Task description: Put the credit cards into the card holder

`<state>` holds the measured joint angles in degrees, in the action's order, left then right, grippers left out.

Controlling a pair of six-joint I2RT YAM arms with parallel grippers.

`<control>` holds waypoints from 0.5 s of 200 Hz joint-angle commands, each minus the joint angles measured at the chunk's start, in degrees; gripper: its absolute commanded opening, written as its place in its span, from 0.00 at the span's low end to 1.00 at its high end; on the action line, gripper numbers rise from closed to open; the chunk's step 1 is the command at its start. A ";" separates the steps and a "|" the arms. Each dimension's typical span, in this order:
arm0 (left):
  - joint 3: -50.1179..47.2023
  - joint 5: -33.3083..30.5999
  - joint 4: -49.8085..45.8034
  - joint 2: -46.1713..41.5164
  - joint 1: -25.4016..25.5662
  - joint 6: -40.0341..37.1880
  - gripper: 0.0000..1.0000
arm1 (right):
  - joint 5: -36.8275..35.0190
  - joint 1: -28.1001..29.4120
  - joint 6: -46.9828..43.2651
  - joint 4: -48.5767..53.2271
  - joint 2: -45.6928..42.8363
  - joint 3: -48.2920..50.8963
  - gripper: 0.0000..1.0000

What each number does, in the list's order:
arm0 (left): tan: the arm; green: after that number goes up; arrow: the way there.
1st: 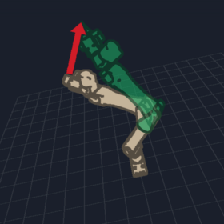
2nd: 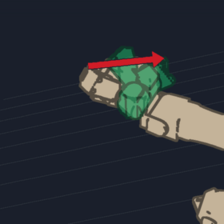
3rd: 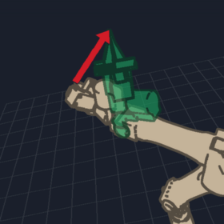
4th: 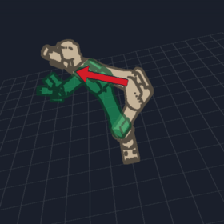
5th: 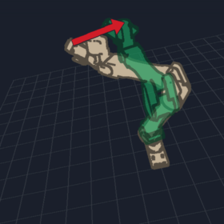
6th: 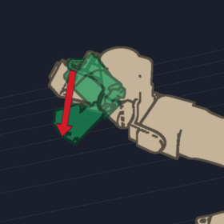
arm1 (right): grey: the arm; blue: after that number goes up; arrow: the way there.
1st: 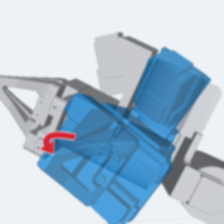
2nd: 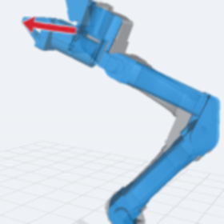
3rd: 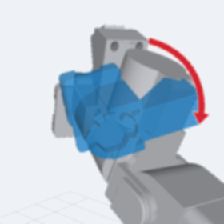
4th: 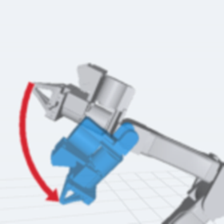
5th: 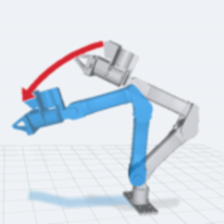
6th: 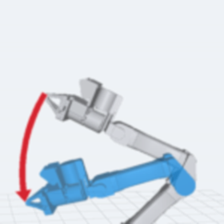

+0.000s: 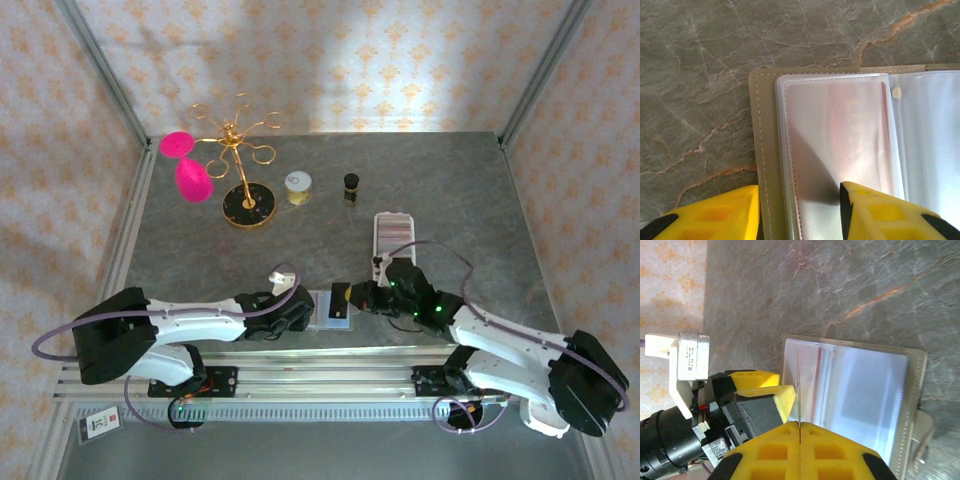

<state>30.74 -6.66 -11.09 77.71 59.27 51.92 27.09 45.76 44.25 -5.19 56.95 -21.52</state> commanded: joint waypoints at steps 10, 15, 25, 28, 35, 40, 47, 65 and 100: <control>-1.89 -0.77 -1.98 -0.51 0.44 0.87 0.40 | -0.69 1.77 3.19 -8.19 3.24 0.45 0.00; -1.99 -0.81 -2.00 -0.63 0.42 0.87 0.39 | -1.03 1.96 3.29 -8.33 3.85 0.38 0.00; -2.09 -0.71 -2.03 -0.76 0.42 1.05 0.38 | -1.38 2.22 3.53 -8.96 4.99 0.36 0.00; -2.09 -0.73 -2.01 -0.84 0.44 1.07 0.38 | -1.38 2.23 3.60 -9.19 5.35 0.30 0.00; -2.26 -0.57 -2.02 -0.97 0.46 1.07 0.37 | -1.36 2.32 3.95 -9.89 6.07 0.34 0.00; -2.33 -0.60 -2.00 -1.02 0.45 1.10 0.37 | -1.47 2.40 4.23 -10.52 6.51 0.42 0.00; -2.50 -0.60 -1.87 -1.14 0.42 1.25 0.37 | -1.52 2.56 4.56 -11.25 7.12 0.44 0.00; -2.88 -0.51 -1.68 -1.48 0.47 1.44 0.37 | -1.82 2.84 5.31 -12.85 8.54 0.79 0.00; -3.50 0.02 -0.99 -1.57 0.41 1.69 0.36 | -2.61 3.02 6.67 -15.71 10.45 1.64 0.00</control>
<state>28.95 -6.66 -9.56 76.20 59.27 52.69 26.52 48.36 49.28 -16.47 66.74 -21.17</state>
